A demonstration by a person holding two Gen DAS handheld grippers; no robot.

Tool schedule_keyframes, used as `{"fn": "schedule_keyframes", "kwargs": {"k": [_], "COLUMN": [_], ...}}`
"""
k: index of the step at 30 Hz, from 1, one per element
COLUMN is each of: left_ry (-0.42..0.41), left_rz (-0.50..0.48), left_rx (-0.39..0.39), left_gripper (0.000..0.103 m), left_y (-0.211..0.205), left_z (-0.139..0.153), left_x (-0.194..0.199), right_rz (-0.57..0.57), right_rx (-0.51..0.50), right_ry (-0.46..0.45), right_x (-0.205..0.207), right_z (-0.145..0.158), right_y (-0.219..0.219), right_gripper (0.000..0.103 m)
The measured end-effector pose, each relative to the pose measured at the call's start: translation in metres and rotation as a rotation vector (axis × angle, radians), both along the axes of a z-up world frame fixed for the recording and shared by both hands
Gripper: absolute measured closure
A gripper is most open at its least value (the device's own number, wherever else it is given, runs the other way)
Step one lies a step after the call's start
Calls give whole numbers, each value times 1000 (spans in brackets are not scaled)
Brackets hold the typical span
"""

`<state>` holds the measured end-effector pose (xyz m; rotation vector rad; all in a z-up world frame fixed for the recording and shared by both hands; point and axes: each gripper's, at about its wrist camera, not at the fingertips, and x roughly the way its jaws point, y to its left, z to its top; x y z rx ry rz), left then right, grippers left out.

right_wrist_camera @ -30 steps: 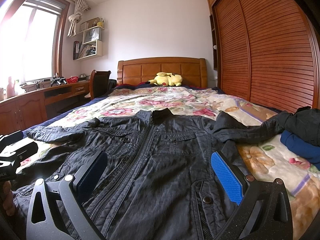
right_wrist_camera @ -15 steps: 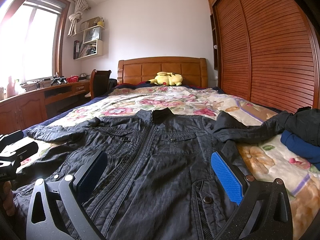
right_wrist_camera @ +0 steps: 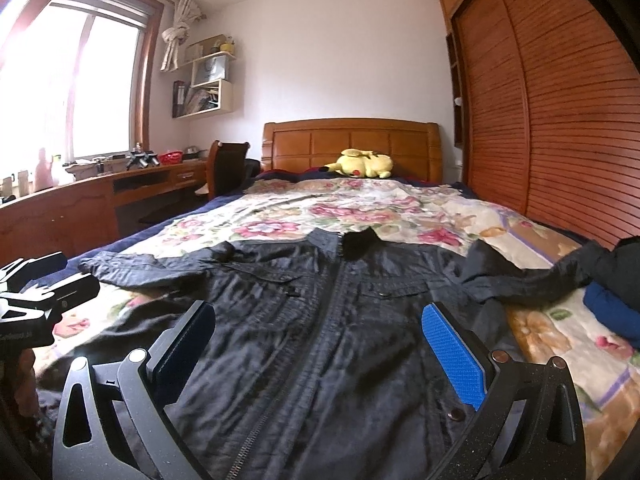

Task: Fold large clothes

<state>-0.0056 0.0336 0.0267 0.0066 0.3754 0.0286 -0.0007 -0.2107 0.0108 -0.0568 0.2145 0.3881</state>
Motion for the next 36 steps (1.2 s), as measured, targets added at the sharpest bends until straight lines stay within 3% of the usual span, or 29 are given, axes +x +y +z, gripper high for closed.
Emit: {"fn": "schedule_keyframes", "kwargs": {"k": [11,27,36], "left_ry": [52,134,186], "left_rz": [48,82,114], "left_rx": [57,-13,22], "left_gripper": [0,0,0], "left_y": [45,122,164], "left_z": [0,-8,-17], "left_x": [9,36,58], "right_rz": [89,163,206], "right_rx": [-2,-61,-59], "right_ry": [3,11,40], "right_x": [9,45,76], "right_z": [11,18,15], "right_y": [26,84,109], "right_gripper": [0,0,0]}}
